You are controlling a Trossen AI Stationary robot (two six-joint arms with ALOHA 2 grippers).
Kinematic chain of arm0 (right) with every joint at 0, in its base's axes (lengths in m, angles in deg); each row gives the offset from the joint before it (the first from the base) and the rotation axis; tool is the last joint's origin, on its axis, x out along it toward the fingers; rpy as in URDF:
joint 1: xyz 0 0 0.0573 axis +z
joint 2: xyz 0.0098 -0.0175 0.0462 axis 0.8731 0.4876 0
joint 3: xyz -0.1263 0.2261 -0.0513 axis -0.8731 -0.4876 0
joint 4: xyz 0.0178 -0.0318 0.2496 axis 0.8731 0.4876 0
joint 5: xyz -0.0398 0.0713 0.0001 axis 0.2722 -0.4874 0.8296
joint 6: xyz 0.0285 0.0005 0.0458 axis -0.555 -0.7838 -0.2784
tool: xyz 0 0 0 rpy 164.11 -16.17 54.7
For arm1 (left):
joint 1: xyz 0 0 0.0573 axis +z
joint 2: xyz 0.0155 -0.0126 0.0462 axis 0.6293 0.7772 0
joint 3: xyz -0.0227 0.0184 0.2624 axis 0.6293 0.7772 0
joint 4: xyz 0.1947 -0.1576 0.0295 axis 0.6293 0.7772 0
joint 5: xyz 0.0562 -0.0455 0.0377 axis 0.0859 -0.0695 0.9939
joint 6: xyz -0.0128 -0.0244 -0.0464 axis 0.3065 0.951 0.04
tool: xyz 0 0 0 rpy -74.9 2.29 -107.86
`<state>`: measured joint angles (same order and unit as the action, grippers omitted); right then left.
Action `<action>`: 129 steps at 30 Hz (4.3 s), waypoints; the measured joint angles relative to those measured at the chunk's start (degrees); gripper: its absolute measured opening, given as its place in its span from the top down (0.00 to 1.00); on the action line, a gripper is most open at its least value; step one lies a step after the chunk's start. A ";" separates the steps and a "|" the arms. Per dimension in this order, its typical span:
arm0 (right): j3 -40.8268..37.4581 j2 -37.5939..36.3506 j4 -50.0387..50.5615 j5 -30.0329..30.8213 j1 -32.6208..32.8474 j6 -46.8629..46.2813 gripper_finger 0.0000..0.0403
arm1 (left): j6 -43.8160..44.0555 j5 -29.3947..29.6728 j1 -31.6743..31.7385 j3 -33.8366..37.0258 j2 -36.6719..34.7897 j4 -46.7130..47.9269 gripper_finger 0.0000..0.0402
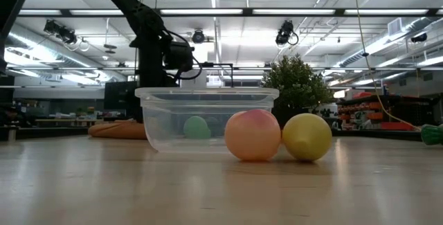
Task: Pick and placing Produce into tupperware
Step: Put the top yellow lemon into the transparent container, then put the yellow lemon into the transparent container
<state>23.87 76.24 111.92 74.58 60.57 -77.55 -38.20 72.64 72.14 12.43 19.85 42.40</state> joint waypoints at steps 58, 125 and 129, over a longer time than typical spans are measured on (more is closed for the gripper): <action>0.00 -0.04 0.11 0.06 0.00 0.07 0.80 | 6.23 -7.78 -11.43 0.07 -26.56 2.21 0.45; -0.02 -0.04 0.52 0.04 0.55 -2.97 0.80 | 8.41 -14.63 -33.92 0.04 -12.33 -27.70 0.55; -0.02 -0.04 0.52 0.04 0.57 -2.97 0.80 | 8.42 -14.63 -33.92 0.04 -12.33 -27.70 0.55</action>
<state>23.84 76.21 112.44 74.61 61.13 -80.52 -29.78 58.01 38.22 12.47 7.52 14.71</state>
